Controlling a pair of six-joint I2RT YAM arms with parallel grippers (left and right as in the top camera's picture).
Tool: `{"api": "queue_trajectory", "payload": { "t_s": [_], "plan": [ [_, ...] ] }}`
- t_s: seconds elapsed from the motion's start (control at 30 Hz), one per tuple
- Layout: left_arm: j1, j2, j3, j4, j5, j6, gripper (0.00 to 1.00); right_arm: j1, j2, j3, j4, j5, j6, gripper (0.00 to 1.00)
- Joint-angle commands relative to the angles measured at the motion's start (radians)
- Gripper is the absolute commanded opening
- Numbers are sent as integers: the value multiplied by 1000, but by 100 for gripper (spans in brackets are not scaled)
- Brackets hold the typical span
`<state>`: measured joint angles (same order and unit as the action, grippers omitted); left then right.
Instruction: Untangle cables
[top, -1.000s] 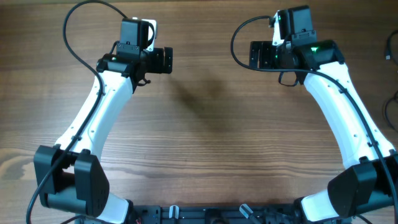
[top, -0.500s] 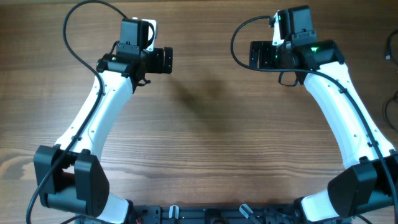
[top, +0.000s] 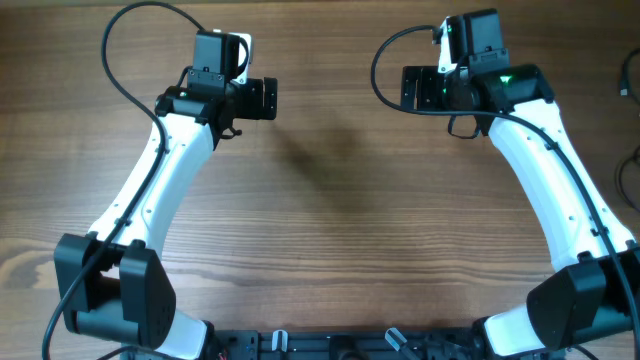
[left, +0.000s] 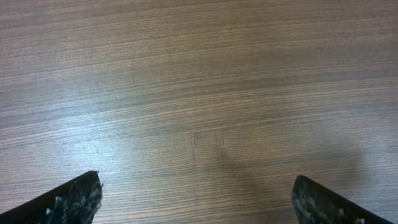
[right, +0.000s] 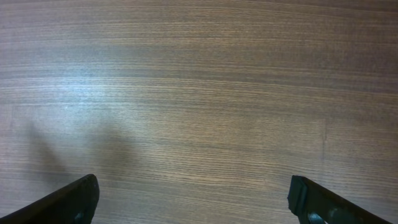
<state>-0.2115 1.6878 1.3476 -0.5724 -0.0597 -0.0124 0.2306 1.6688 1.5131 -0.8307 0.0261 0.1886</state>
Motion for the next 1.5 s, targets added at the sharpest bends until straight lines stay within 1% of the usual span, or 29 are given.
{"api": "queue_trajectory", "payload": {
  "t_s": [0.0,0.3,0.43,0.57,0.63,0.77,0.93,1.23,1.4,1.47],
  "plan": [
    [-2,13,6,2,-13,12,100,2,11,-2,4,-13,5,100],
    [1,1,6,32,-13,-4,100,2,11,-2,4,-13,4,100],
    [1,-21,6,43,-36,-53,100,2,11,-2,4,-13,5,100],
    [1,-51,-11,58,-35,-54,100,2,11,-2,4,-13,5,100],
    [1,-102,-83,132,-35,-83,100,2,11,-2,4,-13,4,100],
    [2,-252,-345,365,-36,-126,100,2,11,-2,4,-13,4,100],
    [22,-444,-603,502,-35,-165,100,2,11,-2,4,-13,5,100],
    [27,-749,-908,653,-43,-179,100,2,11,-2,4,-13,5,100],
    [42,-969,-1044,669,-51,-203,100,2,11,-2,4,-13,5,100],
    [46,-1067,-1101,668,-78,-213,100,2,11,-2,4,-13,5,100]
  ]
}}
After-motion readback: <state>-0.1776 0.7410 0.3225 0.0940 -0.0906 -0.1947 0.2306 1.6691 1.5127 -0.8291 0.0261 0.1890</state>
